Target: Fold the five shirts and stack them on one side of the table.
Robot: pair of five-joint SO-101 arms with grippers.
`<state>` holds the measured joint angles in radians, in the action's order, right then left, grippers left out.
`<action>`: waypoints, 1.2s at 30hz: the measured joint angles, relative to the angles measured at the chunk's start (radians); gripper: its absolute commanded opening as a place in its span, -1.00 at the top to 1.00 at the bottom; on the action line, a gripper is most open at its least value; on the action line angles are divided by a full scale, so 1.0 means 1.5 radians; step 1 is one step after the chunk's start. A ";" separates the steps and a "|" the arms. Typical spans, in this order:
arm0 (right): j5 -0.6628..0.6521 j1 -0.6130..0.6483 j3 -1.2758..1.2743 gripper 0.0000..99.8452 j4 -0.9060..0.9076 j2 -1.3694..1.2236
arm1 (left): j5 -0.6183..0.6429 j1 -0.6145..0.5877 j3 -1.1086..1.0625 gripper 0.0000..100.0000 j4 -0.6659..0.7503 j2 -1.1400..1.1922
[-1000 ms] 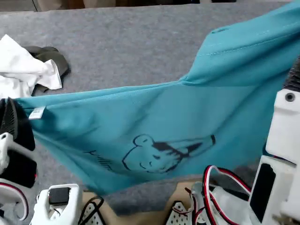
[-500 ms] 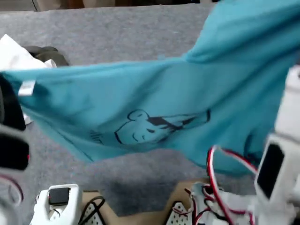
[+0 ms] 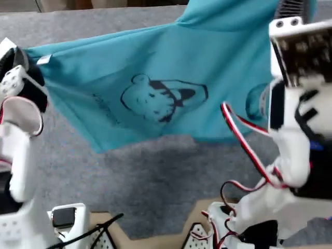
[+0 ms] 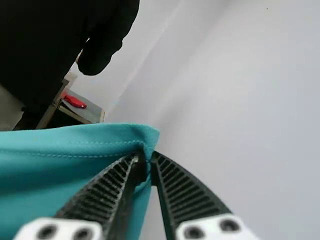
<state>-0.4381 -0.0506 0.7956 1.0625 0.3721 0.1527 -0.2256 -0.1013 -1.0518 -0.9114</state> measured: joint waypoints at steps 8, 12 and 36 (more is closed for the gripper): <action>0.056 -0.018 -0.109 0.99 -0.060 -0.002 | 0.000 0.000 -0.110 0.96 0.121 0.001; 0.053 -0.032 -0.109 0.99 -0.053 0.008 | 0.000 0.000 -0.101 0.96 0.115 0.001; -0.047 -0.033 -0.075 0.99 0.070 0.279 | -0.019 -0.001 0.398 0.96 -0.312 -0.010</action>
<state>-0.5086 -0.0997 0.6836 1.1669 0.7910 0.1235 -0.2271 0.4956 -1.5198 -0.9268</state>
